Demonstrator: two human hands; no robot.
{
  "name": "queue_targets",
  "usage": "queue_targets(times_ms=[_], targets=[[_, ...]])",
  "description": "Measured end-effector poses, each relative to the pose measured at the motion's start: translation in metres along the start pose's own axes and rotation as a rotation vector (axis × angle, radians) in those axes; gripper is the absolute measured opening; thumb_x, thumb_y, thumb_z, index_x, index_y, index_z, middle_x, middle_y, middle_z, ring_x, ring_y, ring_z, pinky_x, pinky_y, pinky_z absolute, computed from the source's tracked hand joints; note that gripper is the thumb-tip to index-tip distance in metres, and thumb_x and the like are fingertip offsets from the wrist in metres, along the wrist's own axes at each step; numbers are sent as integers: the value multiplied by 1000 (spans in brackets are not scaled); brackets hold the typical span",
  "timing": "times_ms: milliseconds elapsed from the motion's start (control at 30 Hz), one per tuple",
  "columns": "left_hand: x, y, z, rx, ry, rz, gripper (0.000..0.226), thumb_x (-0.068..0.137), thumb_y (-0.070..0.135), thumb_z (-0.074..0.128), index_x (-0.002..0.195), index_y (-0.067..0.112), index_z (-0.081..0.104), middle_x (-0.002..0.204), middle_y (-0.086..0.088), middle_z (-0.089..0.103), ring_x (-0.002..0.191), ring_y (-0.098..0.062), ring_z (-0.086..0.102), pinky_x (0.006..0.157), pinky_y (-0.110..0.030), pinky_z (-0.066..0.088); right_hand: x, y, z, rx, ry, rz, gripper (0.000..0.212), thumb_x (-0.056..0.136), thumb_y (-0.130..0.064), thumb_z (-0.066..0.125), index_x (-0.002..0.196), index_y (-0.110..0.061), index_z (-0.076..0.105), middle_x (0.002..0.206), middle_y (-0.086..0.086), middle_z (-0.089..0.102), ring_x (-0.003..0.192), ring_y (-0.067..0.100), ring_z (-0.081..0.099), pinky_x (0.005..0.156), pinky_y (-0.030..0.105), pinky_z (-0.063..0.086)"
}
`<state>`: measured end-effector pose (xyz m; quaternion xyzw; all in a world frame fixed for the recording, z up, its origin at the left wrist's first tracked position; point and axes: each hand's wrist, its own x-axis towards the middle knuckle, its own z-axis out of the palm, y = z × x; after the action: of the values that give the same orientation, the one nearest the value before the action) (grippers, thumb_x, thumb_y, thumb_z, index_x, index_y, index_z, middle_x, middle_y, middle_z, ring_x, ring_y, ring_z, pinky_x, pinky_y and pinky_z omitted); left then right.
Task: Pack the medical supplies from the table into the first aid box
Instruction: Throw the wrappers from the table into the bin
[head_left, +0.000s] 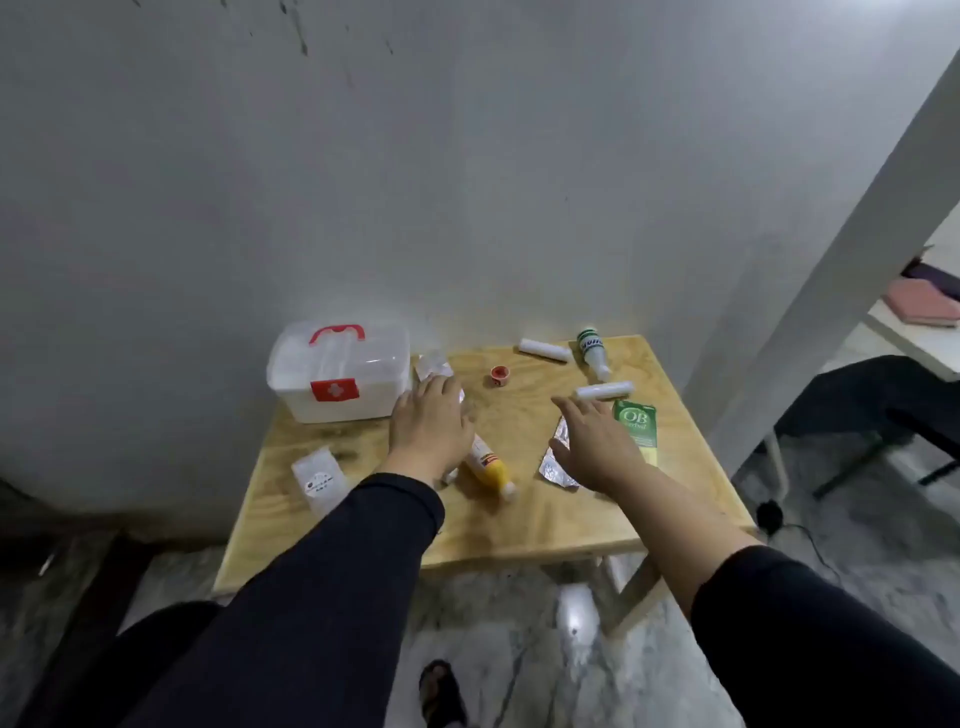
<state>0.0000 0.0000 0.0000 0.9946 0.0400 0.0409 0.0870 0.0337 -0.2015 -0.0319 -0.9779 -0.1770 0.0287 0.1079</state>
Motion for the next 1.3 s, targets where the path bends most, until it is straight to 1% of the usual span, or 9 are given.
queue_targets(times_ms=[133,333,500,667,767,867,967,1200,1300], targets=[[34,-7,26,-47,-109,-30,47,94,25,44,141,14,42,145,-3,46,132,-23,44,102,-36,39,8,10,37,80,-139,64,56,92,-27,52,143,-11,35,144,13,42,135,30,35,111,36,29],[94,-19,62,-95,-273,-96,45,94,23,45,139,13,44,144,-5,45,130,-27,45,97,-42,44,19,20,85,36,-90,46,63,83,-31,63,137,-5,45,146,19,42,138,35,37,114,42,32],[137,-35,90,-80,-327,-125,51,91,20,52,139,8,43,145,-11,42,131,-30,43,102,-38,40,41,21,108,-53,-21,33,50,67,-22,75,112,-3,65,121,19,65,116,36,61,90,43,56],[156,-46,109,-30,-326,-104,53,88,30,60,135,10,45,142,-11,43,132,-31,40,102,-42,44,45,26,116,-191,106,-66,38,75,-18,56,106,-2,70,116,18,69,111,33,66,87,39,58],[159,-45,111,-3,-297,-78,38,90,16,56,127,9,49,128,-13,54,117,-33,52,87,-42,50,47,28,119,-156,142,-24,41,70,-10,74,110,-1,69,116,16,70,110,31,67,81,38,60],[157,-43,103,77,-300,-31,33,91,-5,46,122,5,50,115,-16,61,103,-35,60,79,-42,50,48,25,114,-148,172,-3,35,80,-14,55,110,-4,70,114,10,72,108,25,69,75,33,61],[155,-43,90,101,-241,2,33,87,-15,44,114,1,54,107,-19,63,96,-37,63,71,-39,46,48,21,104,-106,107,72,41,66,-4,79,107,-6,71,111,8,74,103,23,71,65,30,61],[142,-33,48,-18,-37,6,29,89,-8,42,108,4,61,103,-17,67,90,-36,63,65,-37,42,59,6,56,-129,112,138,32,65,-1,73,94,-14,71,75,8,75,66,31,68,49,29,48],[125,-27,22,-83,68,-36,25,92,0,45,107,6,63,99,-16,68,87,-36,63,63,-34,39,62,-3,28,-56,248,160,30,80,-5,66,108,-15,69,85,11,75,74,35,68,52,33,46]])
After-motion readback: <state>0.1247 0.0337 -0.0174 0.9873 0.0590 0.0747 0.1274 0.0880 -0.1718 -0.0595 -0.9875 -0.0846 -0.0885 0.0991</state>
